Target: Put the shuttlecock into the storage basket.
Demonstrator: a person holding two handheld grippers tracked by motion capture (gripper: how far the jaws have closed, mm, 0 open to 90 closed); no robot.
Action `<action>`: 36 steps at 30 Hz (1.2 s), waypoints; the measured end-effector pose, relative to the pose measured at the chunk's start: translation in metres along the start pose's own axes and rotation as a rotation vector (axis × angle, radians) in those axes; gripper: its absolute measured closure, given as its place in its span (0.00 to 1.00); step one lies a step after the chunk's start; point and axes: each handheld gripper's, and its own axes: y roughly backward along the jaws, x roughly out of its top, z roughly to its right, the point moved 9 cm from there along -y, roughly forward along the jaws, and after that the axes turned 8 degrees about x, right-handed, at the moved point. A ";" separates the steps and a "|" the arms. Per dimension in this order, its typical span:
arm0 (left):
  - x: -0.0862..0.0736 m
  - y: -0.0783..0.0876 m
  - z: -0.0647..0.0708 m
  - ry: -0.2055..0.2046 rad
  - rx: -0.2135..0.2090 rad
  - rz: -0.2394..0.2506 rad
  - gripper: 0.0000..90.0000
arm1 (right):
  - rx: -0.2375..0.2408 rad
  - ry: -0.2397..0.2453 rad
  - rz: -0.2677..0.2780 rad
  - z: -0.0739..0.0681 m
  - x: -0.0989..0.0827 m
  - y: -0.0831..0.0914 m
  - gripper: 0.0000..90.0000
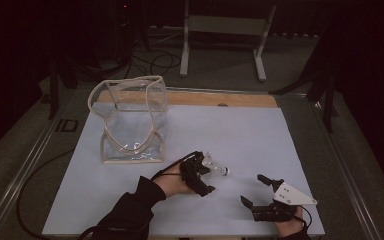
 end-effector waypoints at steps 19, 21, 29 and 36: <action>0.010 -0.024 -0.005 0.011 0.045 -0.023 0.64 | 0.005 0.001 -0.003 0.000 -0.001 -0.001 0.10; 0.011 -0.028 -0.005 0.012 0.048 -0.024 0.66 | 0.004 0.000 -0.004 0.000 -0.001 0.000 0.10; 0.010 -0.034 -0.006 -0.018 0.063 -0.038 0.81 | 0.005 -0.001 -0.004 0.001 -0.001 -0.001 0.10; 0.012 -0.035 -0.006 -0.030 0.067 -0.058 0.96 | 0.006 -0.001 -0.005 0.000 -0.001 -0.001 0.10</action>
